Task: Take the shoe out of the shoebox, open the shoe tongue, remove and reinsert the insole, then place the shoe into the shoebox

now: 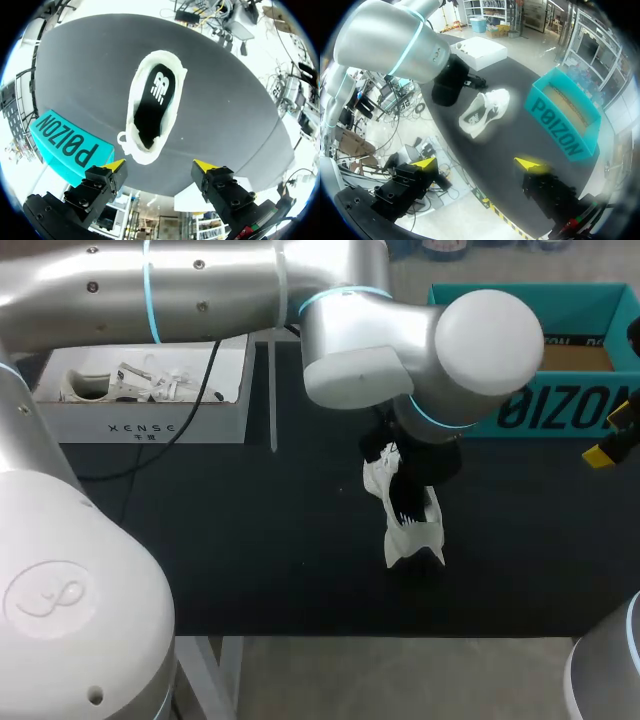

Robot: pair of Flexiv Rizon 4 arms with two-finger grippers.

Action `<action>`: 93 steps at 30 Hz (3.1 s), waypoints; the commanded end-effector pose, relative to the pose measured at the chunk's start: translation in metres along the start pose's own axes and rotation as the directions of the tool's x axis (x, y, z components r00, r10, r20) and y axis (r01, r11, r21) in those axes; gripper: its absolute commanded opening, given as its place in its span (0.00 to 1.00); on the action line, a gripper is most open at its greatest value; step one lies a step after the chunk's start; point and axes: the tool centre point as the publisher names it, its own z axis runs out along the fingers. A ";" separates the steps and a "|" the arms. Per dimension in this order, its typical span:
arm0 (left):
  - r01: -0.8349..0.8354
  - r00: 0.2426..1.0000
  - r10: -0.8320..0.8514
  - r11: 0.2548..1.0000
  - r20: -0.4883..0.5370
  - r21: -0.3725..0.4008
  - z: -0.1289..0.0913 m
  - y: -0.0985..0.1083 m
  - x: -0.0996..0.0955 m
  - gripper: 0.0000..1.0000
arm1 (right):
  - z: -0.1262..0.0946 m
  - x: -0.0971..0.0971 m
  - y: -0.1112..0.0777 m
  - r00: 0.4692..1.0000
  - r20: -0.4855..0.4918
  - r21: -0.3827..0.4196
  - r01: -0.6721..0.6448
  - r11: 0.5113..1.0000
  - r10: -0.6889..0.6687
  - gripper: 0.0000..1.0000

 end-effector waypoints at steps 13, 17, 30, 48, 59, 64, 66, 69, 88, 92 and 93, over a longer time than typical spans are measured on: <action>-0.099 0.995 0.098 0.993 0.022 0.069 0.032 0.025 -0.017 0.00 | 0.001 -0.002 0.002 1.000 -0.003 0.005 -0.001 1.000 0.001 1.00; -0.127 0.992 0.125 0.986 0.020 0.104 0.044 0.010 -0.024 0.00 | 0.001 -0.002 0.002 1.000 -0.003 0.005 -0.001 1.000 0.001 1.00; -0.046 0.999 0.046 0.987 0.002 0.155 0.047 -0.028 -0.006 0.00 | 0.001 -0.002 0.002 1.000 -0.003 0.005 -0.001 1.000 0.001 1.00; 0.413 0.902 -0.323 0.837 -0.286 0.358 0.009 -0.064 0.035 0.00 | 0.001 -0.002 0.002 1.000 -0.003 0.005 -0.001 1.000 0.001 1.00; 0.472 0.858 -0.328 0.805 -0.395 0.359 -0.020 -0.089 0.036 0.00 | 0.001 -0.002 0.002 1.000 -0.003 0.005 -0.001 1.000 0.001 1.00; 0.491 0.849 -0.348 0.797 -0.397 0.351 -0.026 -0.092 0.045 0.00 | 0.001 -0.002 0.002 1.000 -0.003 0.005 -0.001 1.000 0.001 1.00; 0.507 0.843 -0.367 0.786 -0.393 0.354 -0.027 -0.093 0.050 0.00 | 0.001 -0.002 0.002 1.000 -0.003 0.005 -0.001 1.000 0.001 1.00; 0.523 0.835 -0.381 0.776 -0.398 0.354 -0.026 -0.094 0.054 0.00 | 0.001 -0.002 0.002 1.000 -0.003 0.005 -0.001 1.000 0.001 1.00; 0.533 0.821 -0.366 0.767 -0.438 0.358 -0.025 -0.095 0.057 1.00 | 0.001 -0.002 0.002 1.000 -0.003 0.005 -0.001 1.000 0.001 1.00; 0.533 0.821 -0.366 0.767 -0.438 0.358 -0.025 -0.095 0.057 1.00 | 0.001 -0.002 0.002 1.000 -0.003 0.005 -0.001 1.000 0.001 1.00; 0.533 0.821 -0.366 0.767 -0.438 0.358 -0.025 -0.095 0.057 1.00 | 0.001 -0.002 0.002 1.000 -0.003 0.005 -0.001 1.000 0.001 1.00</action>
